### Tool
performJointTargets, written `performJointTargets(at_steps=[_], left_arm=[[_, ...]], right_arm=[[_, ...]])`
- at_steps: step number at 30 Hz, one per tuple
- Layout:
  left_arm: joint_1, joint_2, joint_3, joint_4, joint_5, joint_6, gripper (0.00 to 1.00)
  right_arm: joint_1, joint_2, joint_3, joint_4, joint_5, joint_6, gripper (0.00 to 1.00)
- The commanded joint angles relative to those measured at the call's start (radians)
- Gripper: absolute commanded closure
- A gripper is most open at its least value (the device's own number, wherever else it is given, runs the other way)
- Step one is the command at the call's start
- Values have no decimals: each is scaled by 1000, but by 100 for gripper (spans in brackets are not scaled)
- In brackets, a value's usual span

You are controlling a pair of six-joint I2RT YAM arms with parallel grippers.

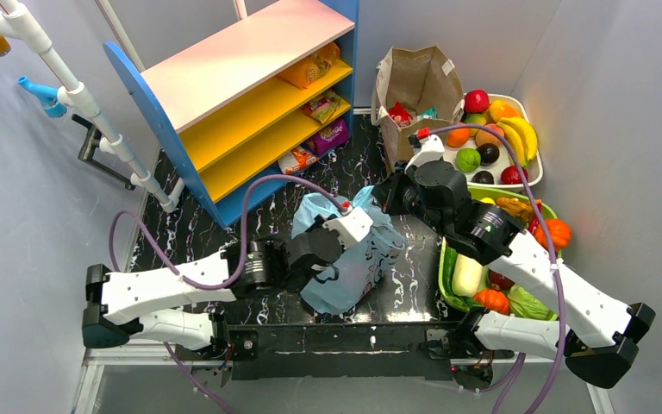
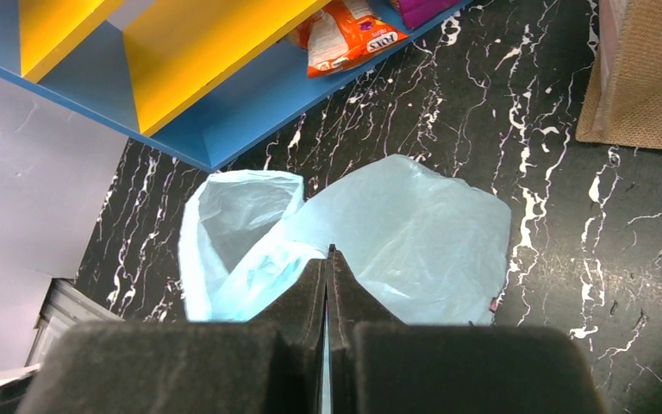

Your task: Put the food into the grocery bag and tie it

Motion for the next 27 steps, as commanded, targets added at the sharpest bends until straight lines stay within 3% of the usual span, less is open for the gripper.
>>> performJointTargets(at_steps=[1, 7, 11, 21, 27], left_arm=[[-4, -134, 35, -96, 59, -31, 100], [-3, -284, 45, -276, 312, -84, 100], [-1, -379, 2, -343, 389, -143, 100], [-1, -578, -103, -456, 293, -287, 100], [-1, -651, -226, -418, 178, -374, 100]], right_arm=[[2, -12, 62, -18, 91, 4, 99], [-15, 40, 135, -125, 182, 26, 99], [-24, 60, 141, -132, 178, 40, 99], [-72, 73, 106, -110, 154, 57, 99], [-101, 52, 10, -90, 130, 90, 99]])
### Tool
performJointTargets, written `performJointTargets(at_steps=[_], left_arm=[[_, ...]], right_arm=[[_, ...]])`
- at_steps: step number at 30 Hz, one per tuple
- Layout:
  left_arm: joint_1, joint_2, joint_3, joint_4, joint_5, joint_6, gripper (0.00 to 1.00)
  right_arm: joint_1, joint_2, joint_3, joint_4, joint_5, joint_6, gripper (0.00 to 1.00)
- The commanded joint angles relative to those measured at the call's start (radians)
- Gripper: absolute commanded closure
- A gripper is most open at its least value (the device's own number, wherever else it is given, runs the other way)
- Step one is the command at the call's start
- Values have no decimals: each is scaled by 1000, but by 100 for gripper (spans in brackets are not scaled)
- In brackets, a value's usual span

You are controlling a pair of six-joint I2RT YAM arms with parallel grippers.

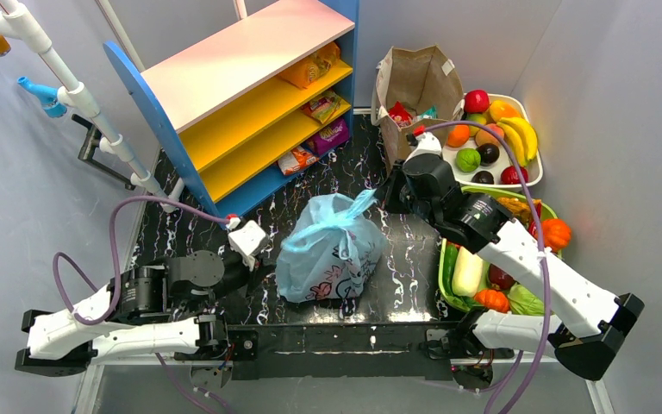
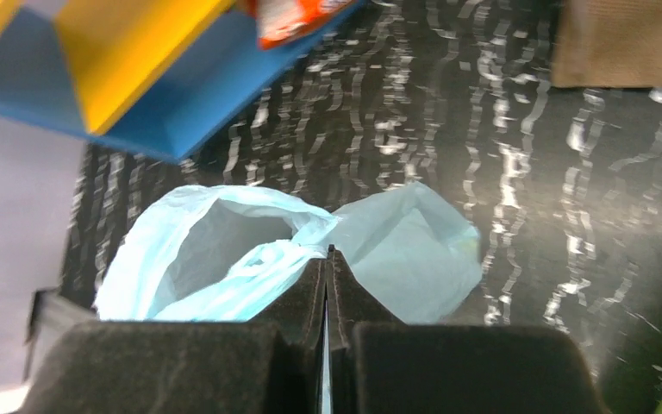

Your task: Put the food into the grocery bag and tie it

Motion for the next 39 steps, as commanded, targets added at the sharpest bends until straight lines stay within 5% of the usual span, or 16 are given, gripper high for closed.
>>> performJointTargets(at_steps=[1, 8, 11, 13, 22, 30, 39], left_arm=[[-2, -59, -91, -80, -129, -107, 100], [-2, -32, -90, -13, -210, -148, 97], [-3, 27, -9, 7, -133, -48, 55], [-3, 70, 58, 29, -81, 39, 40], [70, 306, 309, 41, 220, 325, 22], [287, 441, 303, 126, 562, 330, 30], [362, 489, 278, 140, 623, 360, 39]], right_arm=[[-67, -33, -73, 23, 138, 16, 99], [-81, -100, -210, 63, 30, 80, 99], [-81, -113, -213, 84, -19, 67, 99], [-81, -119, -214, 89, -32, 60, 99], [-81, -114, -200, 96, -75, 52, 99], [-81, -116, -195, 96, -85, 49, 99], [-81, -110, -178, 86, -96, 45, 99]])
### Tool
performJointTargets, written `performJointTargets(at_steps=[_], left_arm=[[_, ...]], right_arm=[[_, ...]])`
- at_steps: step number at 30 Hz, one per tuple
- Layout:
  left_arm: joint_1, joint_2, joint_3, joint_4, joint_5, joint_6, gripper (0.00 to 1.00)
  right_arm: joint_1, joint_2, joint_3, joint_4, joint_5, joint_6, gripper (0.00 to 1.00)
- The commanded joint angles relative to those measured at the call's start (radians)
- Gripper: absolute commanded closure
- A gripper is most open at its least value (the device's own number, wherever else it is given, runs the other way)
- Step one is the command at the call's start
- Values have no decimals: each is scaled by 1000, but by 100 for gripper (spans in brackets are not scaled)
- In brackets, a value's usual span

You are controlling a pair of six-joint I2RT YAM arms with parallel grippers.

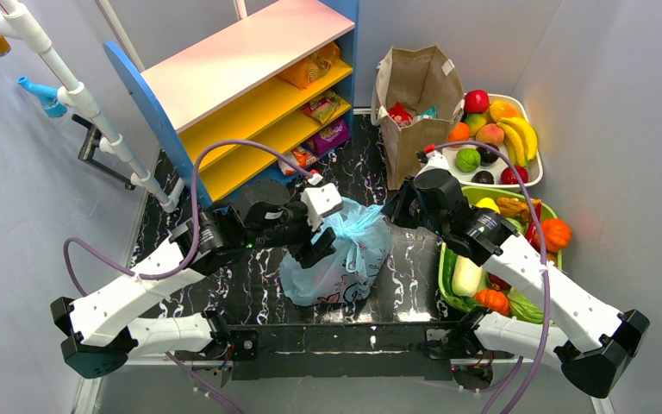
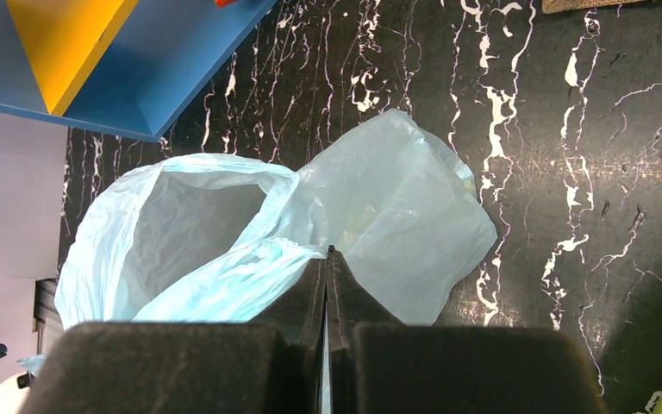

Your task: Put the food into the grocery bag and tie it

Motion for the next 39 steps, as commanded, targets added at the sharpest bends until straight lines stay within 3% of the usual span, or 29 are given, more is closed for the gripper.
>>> performJointTargets(at_steps=[1, 9, 11, 13, 17, 29, 39], left_arm=[[32, 3, -14, 15, 74, 29, 42], [42, 13, -73, 36, 74, 60, 48], [43, 24, -78, 33, 73, 64, 54], [44, 24, -89, 41, 64, 65, 63], [46, 21, -84, 60, 50, 61, 100], [46, -63, -42, -151, 28, 36, 100], [46, -340, -229, -270, -63, -146, 100]], right_arm=[[-2, -5, 39, 35, -7, -8, 99], [-1, 3, 49, 34, -13, -14, 99], [-1, 6, 53, 35, -12, -18, 99], [-1, 10, 56, 36, -12, -22, 99], [-1, 21, 63, 37, -15, -26, 99], [-56, 38, 111, -13, 47, -17, 99], [-174, 41, 35, 26, -12, 26, 99]])
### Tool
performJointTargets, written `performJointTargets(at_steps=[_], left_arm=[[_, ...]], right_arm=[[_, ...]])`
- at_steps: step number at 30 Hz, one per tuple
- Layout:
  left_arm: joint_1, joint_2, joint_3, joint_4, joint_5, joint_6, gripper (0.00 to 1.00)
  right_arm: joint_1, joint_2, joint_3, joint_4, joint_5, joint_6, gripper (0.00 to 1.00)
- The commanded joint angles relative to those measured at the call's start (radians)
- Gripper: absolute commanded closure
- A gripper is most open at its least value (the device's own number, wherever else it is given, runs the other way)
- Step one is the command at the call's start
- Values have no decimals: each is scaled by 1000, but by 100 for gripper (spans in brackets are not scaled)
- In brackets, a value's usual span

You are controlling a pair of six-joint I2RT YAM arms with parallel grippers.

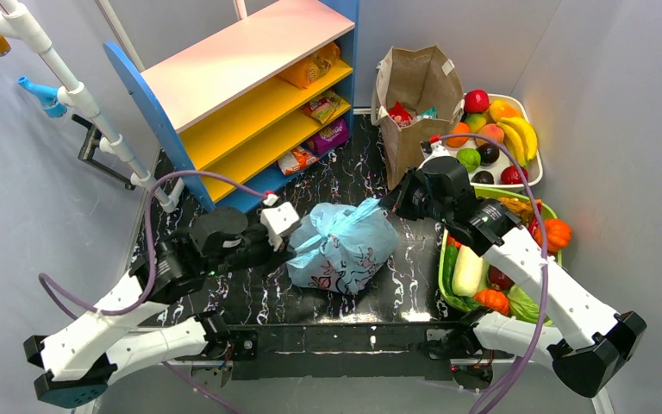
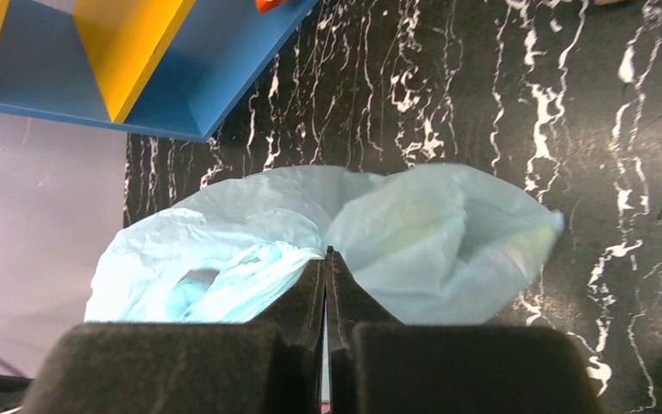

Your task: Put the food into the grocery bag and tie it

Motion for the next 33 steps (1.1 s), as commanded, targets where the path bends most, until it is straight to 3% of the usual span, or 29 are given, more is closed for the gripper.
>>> performJointTargets(at_steps=[1, 14, 20, 25, 30, 33], left_arm=[[3, -112, -86, -170, -62, -133, 100], [4, -256, -417, 82, -354, -430, 100], [4, -313, -538, 205, -382, -534, 100], [4, -289, -396, 176, -388, -452, 100], [4, -174, -136, 99, -421, -276, 100], [4, -103, -54, 51, -415, -233, 100]], right_arm=[[-83, 10, -34, 34, 119, 1, 99], [-196, -18, -202, 103, 75, 49, 99], [-219, -57, -266, 97, 43, 34, 99], [-222, -135, -230, 143, -46, 6, 99], [-218, -122, -32, 101, -181, -44, 99], [-218, -111, 37, 86, -269, -53, 99]])
